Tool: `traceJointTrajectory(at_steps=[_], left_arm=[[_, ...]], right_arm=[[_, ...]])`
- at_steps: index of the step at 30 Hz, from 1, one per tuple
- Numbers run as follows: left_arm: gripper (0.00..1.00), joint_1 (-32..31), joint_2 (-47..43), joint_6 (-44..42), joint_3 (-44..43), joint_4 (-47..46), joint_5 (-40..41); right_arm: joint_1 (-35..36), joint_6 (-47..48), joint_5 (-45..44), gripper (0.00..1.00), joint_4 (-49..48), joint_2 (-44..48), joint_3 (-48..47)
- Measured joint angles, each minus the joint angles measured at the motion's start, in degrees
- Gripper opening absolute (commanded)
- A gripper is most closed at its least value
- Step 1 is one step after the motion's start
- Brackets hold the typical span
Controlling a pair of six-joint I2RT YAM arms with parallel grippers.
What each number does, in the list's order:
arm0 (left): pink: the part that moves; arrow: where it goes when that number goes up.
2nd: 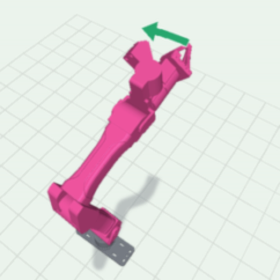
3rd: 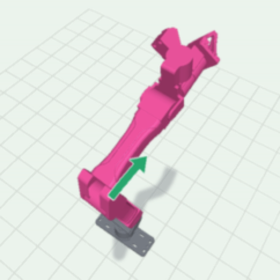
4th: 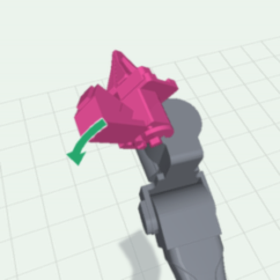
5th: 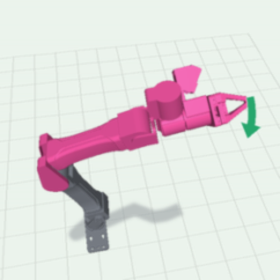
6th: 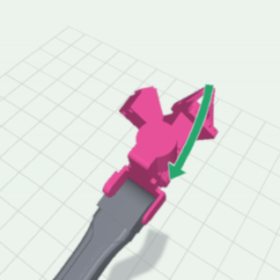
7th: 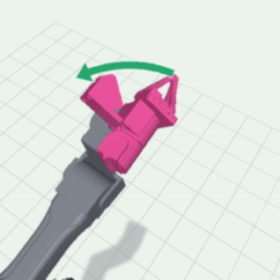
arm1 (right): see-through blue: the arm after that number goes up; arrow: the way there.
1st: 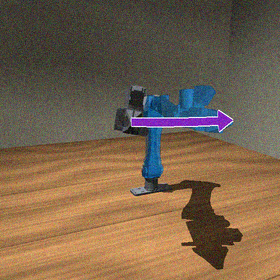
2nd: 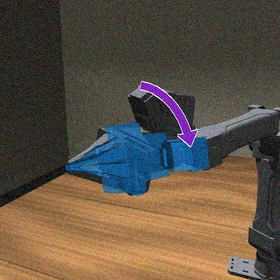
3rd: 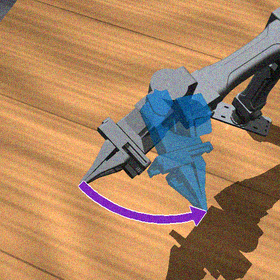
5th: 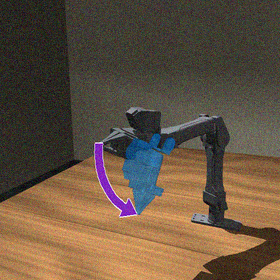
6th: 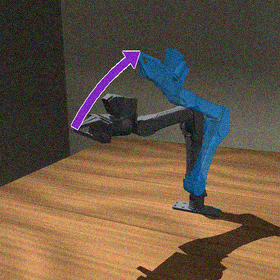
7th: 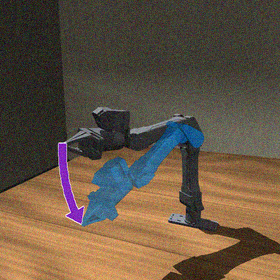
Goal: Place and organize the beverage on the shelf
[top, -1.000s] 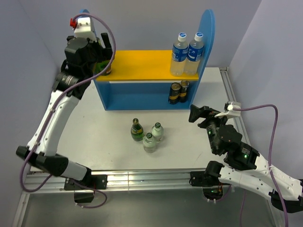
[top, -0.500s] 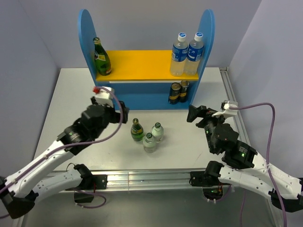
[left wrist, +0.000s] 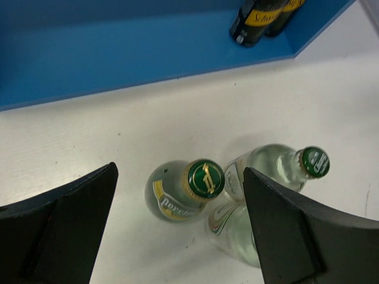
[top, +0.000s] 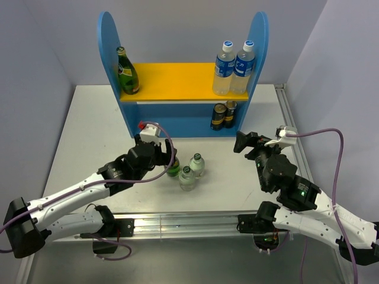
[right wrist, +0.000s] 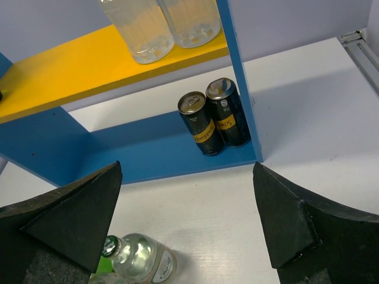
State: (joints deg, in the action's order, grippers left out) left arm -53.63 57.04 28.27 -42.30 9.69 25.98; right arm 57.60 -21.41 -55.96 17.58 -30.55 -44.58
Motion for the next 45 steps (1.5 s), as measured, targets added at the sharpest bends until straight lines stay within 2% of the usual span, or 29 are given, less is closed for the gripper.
traceJointTrajectory(at_steps=[4, 15, 17, 18, 20, 21, 23, 27, 33, 38, 45], left_arm=[[0.84, -0.31, 0.83, 0.83, 0.68, -3.54, 1.16], [0.73, -0.98, 6.60, 1.40, 1.38, -6.40, 2.21], [0.60, -1.27, 6.71, 1.51, 1.38, -6.95, 2.45], [0.46, -1.38, 6.71, 1.68, 1.38, -7.37, 2.69], [0.30, -1.62, 6.82, 2.10, 1.38, -8.35, 3.52], [0.13, -1.70, 6.91, 2.01, 1.38, -8.61, 3.89], [0.00, -1.88, 7.17, 1.95, 1.29, -9.20, 5.20], [0.00, -1.99, 8.09, 1.75, 0.44, -8.61, 6.49], [0.00, -2.84, 10.75, 0.33, -7.23, 2.16, 8.63], [0.00, -2.84, 12.07, -3.50, -17.97, 9.14, 11.02], [0.00, -1.73, 17.81, -9.77, -36.65, 9.99, 12.83]], right_arm=[[0.00, 0.00, -0.13, 0.98, 0.00, 0.00, 0.02], [0.00, -0.02, -0.48, 0.98, 0.02, 0.00, 0.04], [0.00, -0.02, -0.55, 0.98, 0.02, 0.00, 0.04], [0.00, -0.02, -0.57, 0.98, 0.00, 0.00, 0.04], [0.00, 0.00, -0.59, 0.98, 0.00, -0.02, 0.04], [0.00, -0.02, -0.59, 0.98, 0.00, -0.07, 0.04], [0.00, -0.02, -0.59, 0.98, 0.00, -0.20, 0.04], [0.00, 0.00, -0.61, 0.98, 0.02, -0.48, 0.04], [0.00, 0.00, -0.63, 0.97, -0.02, -0.39, 0.07], [0.00, 0.02, -0.61, 0.97, -0.02, -0.26, 0.07], [0.00, 0.00, -0.63, 0.97, 0.00, 0.59, 0.07]])
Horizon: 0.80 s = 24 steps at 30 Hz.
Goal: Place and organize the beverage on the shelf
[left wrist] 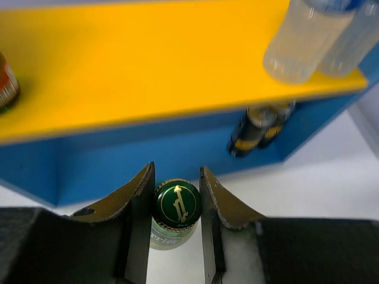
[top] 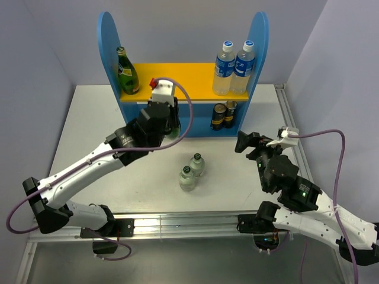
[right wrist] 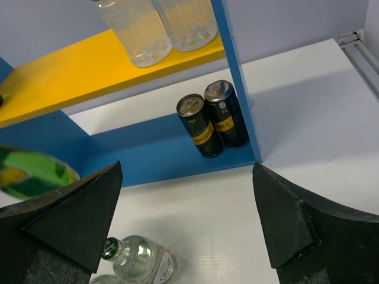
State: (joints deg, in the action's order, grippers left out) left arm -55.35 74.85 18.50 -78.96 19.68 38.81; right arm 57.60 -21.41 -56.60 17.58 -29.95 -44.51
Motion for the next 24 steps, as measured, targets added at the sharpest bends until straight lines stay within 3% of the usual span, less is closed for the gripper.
traceJointTrajectory(at_steps=[10, 24], left_arm=[[0.00, 8.94, 9.97, -6.25, -20.44, 3.78, -2.49], [0.00, 18.73, 16.61, -9.70, -35.43, 9.09, -6.29]], right_arm=[[0.00, 0.00, -0.04, 0.97, -0.07, 1.09, 0.11], [0.00, 0.02, -0.81, 0.97, -0.96, 1.31, 1.03]])
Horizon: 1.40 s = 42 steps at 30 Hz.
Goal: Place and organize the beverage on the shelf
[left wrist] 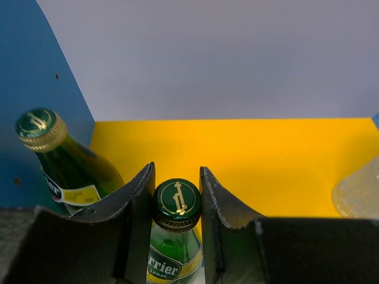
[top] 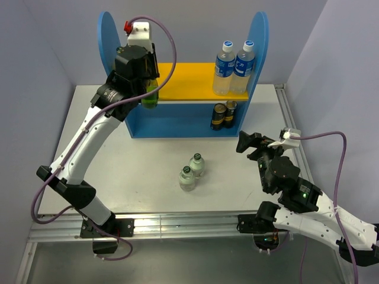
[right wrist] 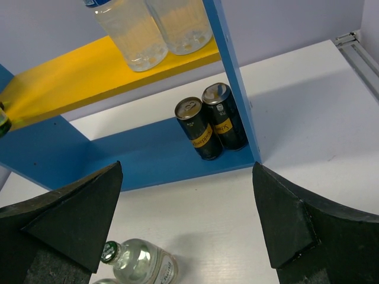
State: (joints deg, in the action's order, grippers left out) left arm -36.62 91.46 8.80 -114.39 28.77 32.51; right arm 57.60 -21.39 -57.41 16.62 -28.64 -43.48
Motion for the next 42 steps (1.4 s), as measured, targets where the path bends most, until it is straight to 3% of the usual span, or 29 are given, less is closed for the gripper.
traceJointTrajectory(at_steps=[10, 20, 28, 30, 31, 32, 34, 35, 36, 42], left_arm=[[0.00, 1.51, 1.38, -2.16, -4.07, -2.58, -0.35], [0.00, 4.92, 0.52, -2.10, 7.30, -16.41, -0.92], [0.01, 6.45, 0.22, -1.90, 9.92, -21.44, -1.22], [0.10, 6.45, 0.26, -1.90, 9.92, -21.46, -1.22], [0.39, 6.45, 0.26, -1.90, 9.92, -21.49, -1.22], [0.54, 6.45, 0.28, -1.86, 9.92, -21.55, -1.22], [0.81, 6.49, 0.31, -2.25, 9.92, -21.97, -1.42], [0.87, 6.54, 0.31, -2.29, 9.92, -22.40, -1.70], [0.99, 6.56, 0.31, -2.01, 9.94, -22.73, -1.81], [1.00, 6.49, 0.28, -1.66, 10.03, -23.63, -3.67]], right_arm=[[0.00, 0.00, -0.20, 0.97, -0.48, 0.00, 0.02], [0.00, 0.02, -0.24, 0.96, -0.52, -0.04, 0.02], [0.00, 0.02, -0.33, 0.96, -0.55, -0.09, 0.02], [0.00, 0.02, -0.39, 0.96, -0.55, -0.11, 0.02], [0.00, 0.02, -0.42, 0.96, -0.57, -0.11, 0.02], [0.00, 0.02, -0.42, 0.96, -0.59, -0.11, 0.02], [0.00, 0.02, -0.42, 0.96, -0.63, -0.11, 0.07], [0.00, 0.02, -0.42, 0.96, -0.66, -0.11, 0.11], [0.00, 0.02, -0.44, 0.96, -0.66, -0.11, 0.15], [0.00, 0.00, -0.46, 0.96, -0.72, -0.09, 0.70]])
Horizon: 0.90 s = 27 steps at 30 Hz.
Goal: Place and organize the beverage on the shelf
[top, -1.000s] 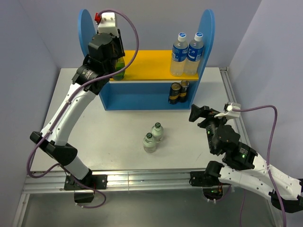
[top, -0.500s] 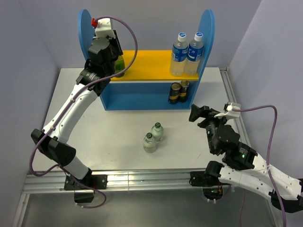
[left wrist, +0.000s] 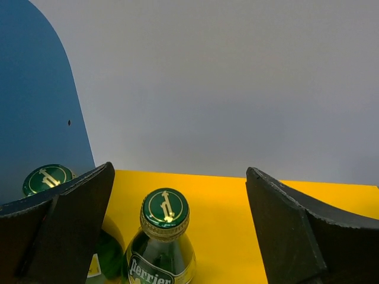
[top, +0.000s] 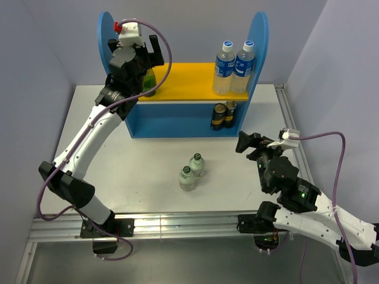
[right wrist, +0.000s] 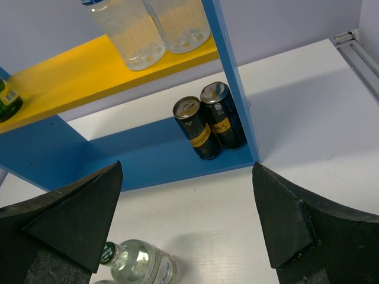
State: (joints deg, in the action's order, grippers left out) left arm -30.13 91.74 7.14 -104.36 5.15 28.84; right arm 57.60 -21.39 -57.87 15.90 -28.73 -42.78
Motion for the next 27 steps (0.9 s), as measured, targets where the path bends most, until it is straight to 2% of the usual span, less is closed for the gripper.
traceJointTrajectory(at_steps=[5, 11, 15, 19, 23, 27], left_arm=[[1.00, -3.28, -1.38, -0.61, 0.00, 2.14, 0.98], [0.99, -13.22, -9.31, -0.96, 3.93, 6.75, 7.65], [0.99, -20.11, -21.59, 1.18, 16.65, 7.37, 13.40], [0.99, -23.32, -33.55, 7.26, 31.85, 9.86, 17.77], [0.99, -25.14, -39.52, 13.73, 44.22, 12.20, 18.27], [0.99, -30.73, -40.63, 20.09, 55.15, 12.74, 16.81]], right_arm=[[0.00, 0.00, -0.11, 0.96, 0.00, -0.02, 0.04], [0.00, -0.04, -0.39, 0.96, 0.04, 0.00, 0.04], [0.00, -0.20, -0.61, 0.96, 0.07, 0.00, 0.04], [0.00, -0.24, -0.61, 0.96, 0.09, -0.07, 0.04], [0.00, -0.24, -0.59, 0.96, 0.15, -0.70, 0.04], [0.00, -0.26, -0.61, 0.96, 0.15, -0.90, 0.04]])
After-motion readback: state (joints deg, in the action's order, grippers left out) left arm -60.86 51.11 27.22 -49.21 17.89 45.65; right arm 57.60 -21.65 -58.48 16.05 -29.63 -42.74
